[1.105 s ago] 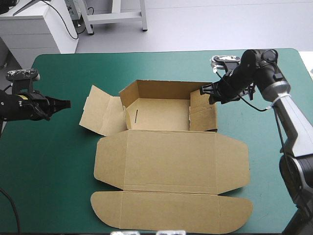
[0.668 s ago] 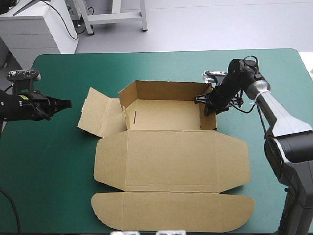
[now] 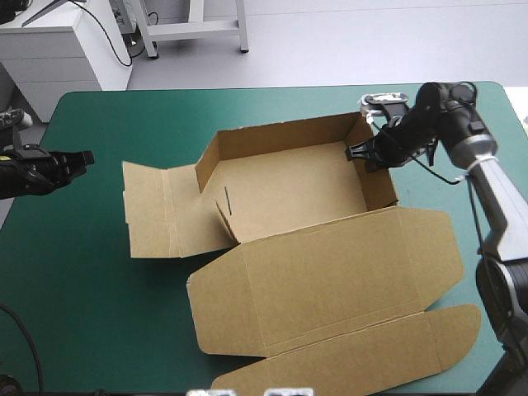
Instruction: Fold the box
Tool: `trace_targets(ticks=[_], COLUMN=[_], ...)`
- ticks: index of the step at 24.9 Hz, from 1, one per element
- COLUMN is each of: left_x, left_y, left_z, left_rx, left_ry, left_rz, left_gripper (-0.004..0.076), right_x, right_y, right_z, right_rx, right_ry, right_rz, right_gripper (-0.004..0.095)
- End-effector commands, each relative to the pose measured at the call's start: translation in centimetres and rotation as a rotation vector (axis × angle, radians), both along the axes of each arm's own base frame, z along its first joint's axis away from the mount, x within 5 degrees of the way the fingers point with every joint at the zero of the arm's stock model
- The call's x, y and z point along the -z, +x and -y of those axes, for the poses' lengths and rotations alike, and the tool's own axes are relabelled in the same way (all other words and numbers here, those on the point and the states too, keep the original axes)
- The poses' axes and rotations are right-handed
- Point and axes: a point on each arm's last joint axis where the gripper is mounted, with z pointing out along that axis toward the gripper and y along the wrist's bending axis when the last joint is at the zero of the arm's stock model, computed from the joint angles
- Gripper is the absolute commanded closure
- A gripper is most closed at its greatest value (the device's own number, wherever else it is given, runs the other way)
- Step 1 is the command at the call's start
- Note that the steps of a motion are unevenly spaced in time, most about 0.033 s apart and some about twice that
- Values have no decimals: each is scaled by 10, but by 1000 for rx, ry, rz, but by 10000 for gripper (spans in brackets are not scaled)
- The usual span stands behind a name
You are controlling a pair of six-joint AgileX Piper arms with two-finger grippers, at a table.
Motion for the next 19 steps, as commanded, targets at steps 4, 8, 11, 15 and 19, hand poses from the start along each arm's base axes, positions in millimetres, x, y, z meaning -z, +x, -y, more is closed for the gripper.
trace_targets(ticks=[4,8,11,15,19], left_x=[-23,-27,-31,-39,-46], left_y=[9,9,5,3,-4], left_z=[6,15,24,39,54], left_rx=[112,207,289,355,408], left_ry=[-312,-429,-477,-524,-535], left_rz=[165,177,180,205,224], left_gripper=[723,724,724,724,724], right_x=[-98,-130,-140,-148,-150], right_y=[-61,-90,-99,-108,-110], right_z=[49,59,53,49,47], right_rx=[83,81,46,17,11], right_ry=[168,307,359,374,391], right_rz=[276,384,419,450,460], right_gripper=[922,922,922,922,922])
